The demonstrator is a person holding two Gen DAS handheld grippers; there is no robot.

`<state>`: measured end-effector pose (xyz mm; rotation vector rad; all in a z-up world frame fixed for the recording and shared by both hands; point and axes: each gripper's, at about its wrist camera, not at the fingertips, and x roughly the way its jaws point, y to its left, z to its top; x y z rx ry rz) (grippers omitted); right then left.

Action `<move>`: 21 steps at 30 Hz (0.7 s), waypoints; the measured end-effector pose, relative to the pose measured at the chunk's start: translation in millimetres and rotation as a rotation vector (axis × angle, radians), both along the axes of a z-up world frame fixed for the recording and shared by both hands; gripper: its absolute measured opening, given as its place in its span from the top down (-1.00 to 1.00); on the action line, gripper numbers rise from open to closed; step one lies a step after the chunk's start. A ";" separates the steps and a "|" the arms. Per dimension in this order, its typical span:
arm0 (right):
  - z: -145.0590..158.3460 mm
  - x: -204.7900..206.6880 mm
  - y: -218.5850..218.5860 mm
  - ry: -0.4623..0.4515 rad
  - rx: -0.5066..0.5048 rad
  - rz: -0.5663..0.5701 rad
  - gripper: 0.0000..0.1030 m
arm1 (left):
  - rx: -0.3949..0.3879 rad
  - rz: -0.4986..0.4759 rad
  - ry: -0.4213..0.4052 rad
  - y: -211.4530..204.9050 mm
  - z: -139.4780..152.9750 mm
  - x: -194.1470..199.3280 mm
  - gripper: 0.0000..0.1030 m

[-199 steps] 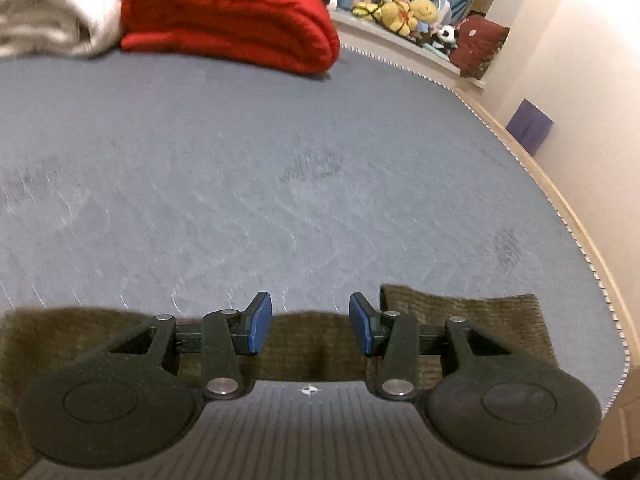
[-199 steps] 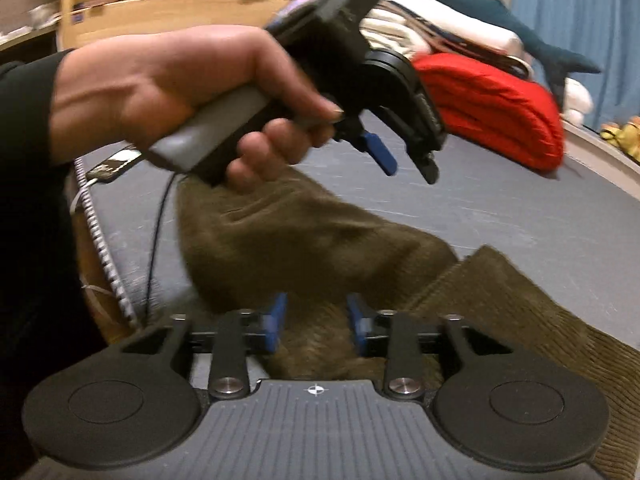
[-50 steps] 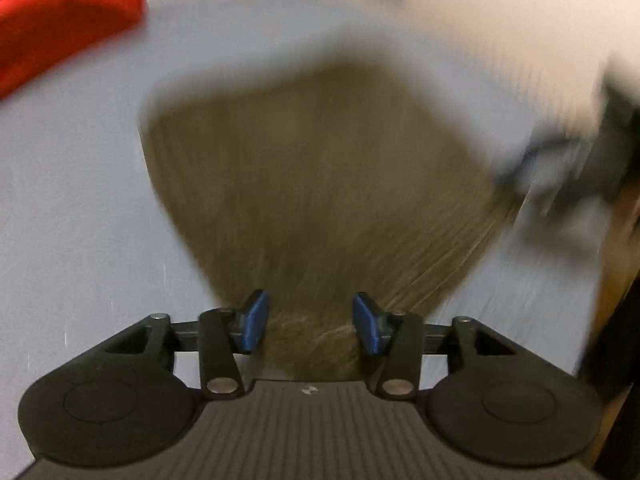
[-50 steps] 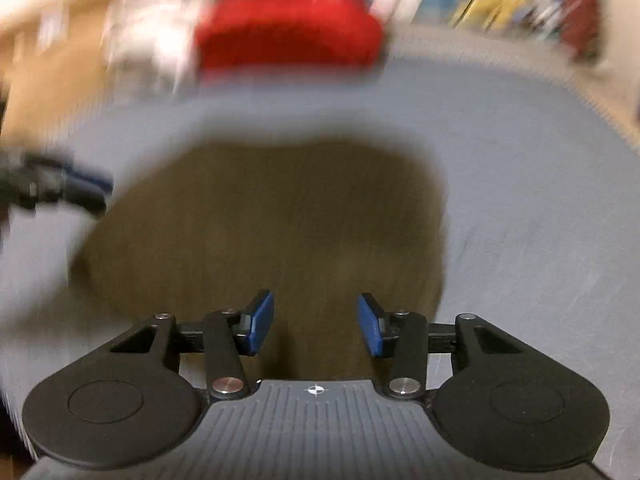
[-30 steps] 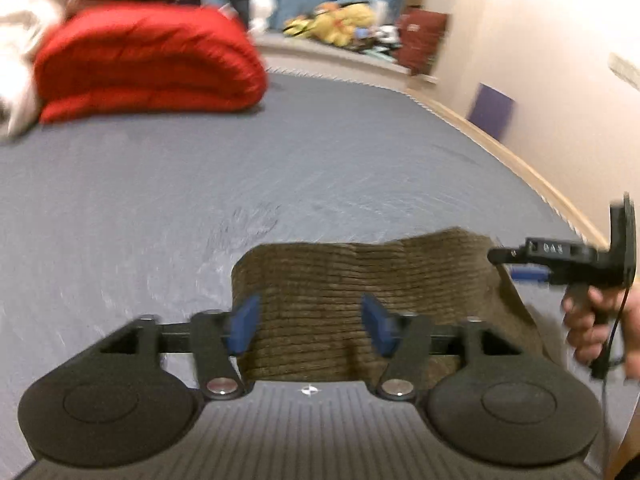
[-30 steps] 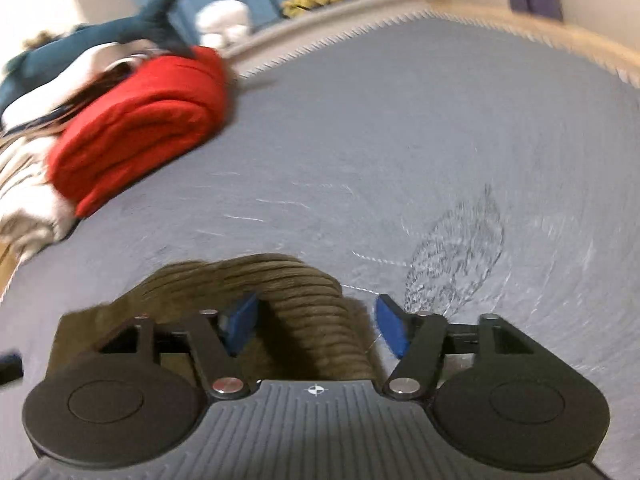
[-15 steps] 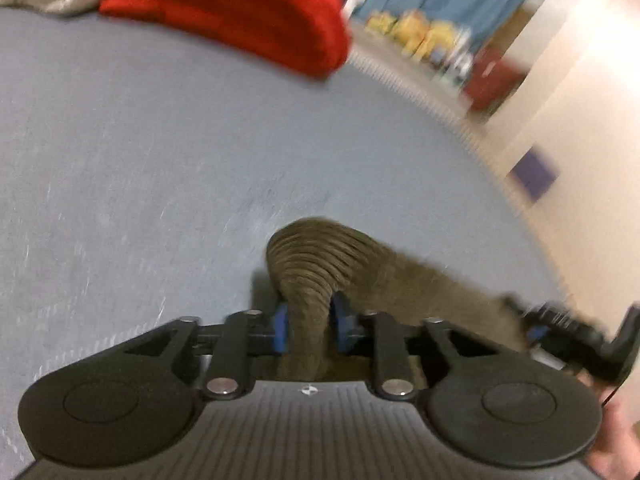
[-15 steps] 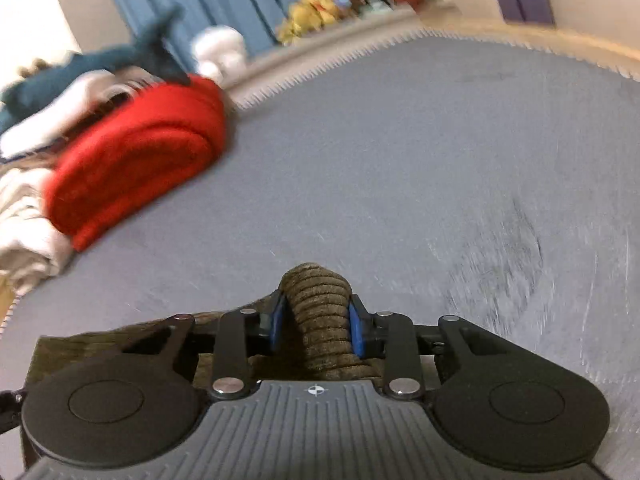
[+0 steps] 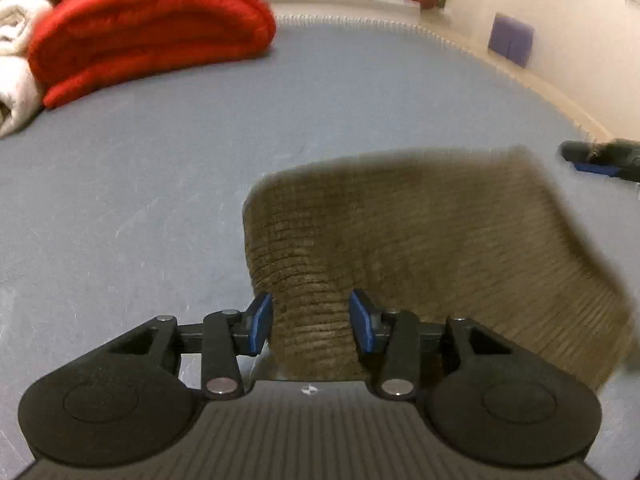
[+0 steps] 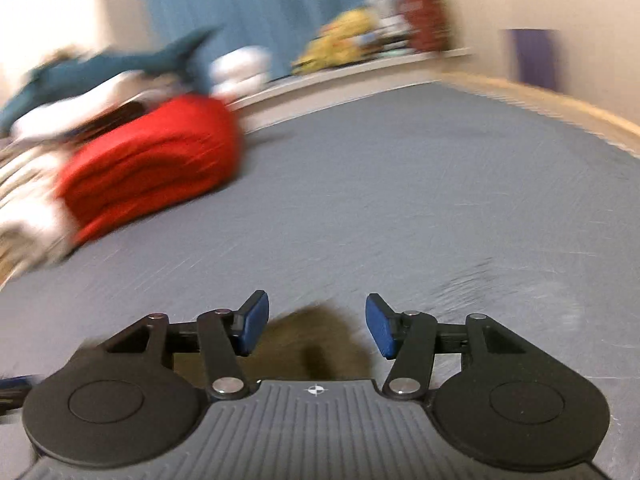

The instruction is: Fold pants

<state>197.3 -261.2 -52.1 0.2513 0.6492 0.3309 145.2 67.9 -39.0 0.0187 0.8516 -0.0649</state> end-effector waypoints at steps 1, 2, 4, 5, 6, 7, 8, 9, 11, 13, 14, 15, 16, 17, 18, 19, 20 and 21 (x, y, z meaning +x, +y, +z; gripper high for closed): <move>-6.8 -3.1 5.7 0.036 -0.066 0.034 -0.09 | -0.014 0.036 0.007 4.6 3.7 -0.4 -0.06; -14.2 -6.5 8.1 0.068 -0.140 0.019 -0.07 | -0.031 0.058 0.016 7.5 13.5 -1.5 -0.01; -17.7 -14.6 -2.1 0.103 -0.125 -0.012 -0.07 | -0.047 0.037 -0.042 5.0 39.3 -15.1 0.00; -14.3 -18.8 -7.1 0.107 -0.094 -0.013 -0.07 | -0.050 0.008 -0.071 1.2 48.5 -26.0 0.00; -9.0 -26.0 -10.5 0.098 -0.077 0.001 -0.07 | -0.053 -0.027 -0.087 -3.1 53.5 -34.7 0.00; -4.9 -32.6 -10.8 0.086 -0.082 0.029 -0.07 | -0.052 -0.062 -0.084 -5.8 54.0 -42.6 0.00; -3.3 -38.6 -7.2 0.077 -0.112 0.062 -0.05 | -0.043 -0.102 -0.056 -9.6 46.6 -45.5 0.00; -6.1 -44.8 -4.7 0.087 -0.156 0.088 -0.05 | -0.017 -0.126 0.003 -12.6 30.7 -43.2 0.00; -25.9 -50.4 0.4 0.206 -0.269 0.111 -0.05 | 0.028 -0.133 0.051 -14.7 4.9 -47.1 -0.14; -30.8 -57.0 -5.7 0.243 -0.263 0.079 -0.06 | 0.006 -0.088 0.057 -11.2 16.4 -52.9 -0.07; -25.6 -62.4 -9.1 0.233 -0.233 0.088 -0.05 | -0.003 -0.087 0.043 -11.9 26.5 -60.4 -0.02; -18.1 -68.8 -10.5 0.206 -0.216 0.111 -0.05 | -0.020 -0.114 0.004 -14.5 34.6 -71.5 -0.02; -11.9 -76.4 -8.8 0.171 -0.229 0.140 -0.03 | -0.025 -0.149 -0.010 -18.2 36.3 -77.6 -0.02; -13.6 -80.3 -5.5 0.176 -0.281 0.155 -0.04 | 0.002 -0.179 0.029 -21.3 26.3 -78.8 -0.03; -21.6 -82.8 -2.9 0.211 -0.342 0.159 -0.05 | 0.037 -0.184 0.079 -24.5 10.7 -77.5 -0.07; -27.5 -86.0 -3.4 0.232 -0.364 0.155 -0.08 | 0.053 -0.183 0.094 -26.4 0.9 -81.9 -0.12; -23.6 -88.5 -6.6 0.238 -0.338 0.134 -0.08 | 0.069 -0.163 0.076 -28.7 3.5 -88.0 -0.12; -16.1 -89.6 -8.4 0.241 -0.320 0.107 -0.08 | 0.087 -0.143 0.078 -32.6 11.1 -92.3 -0.13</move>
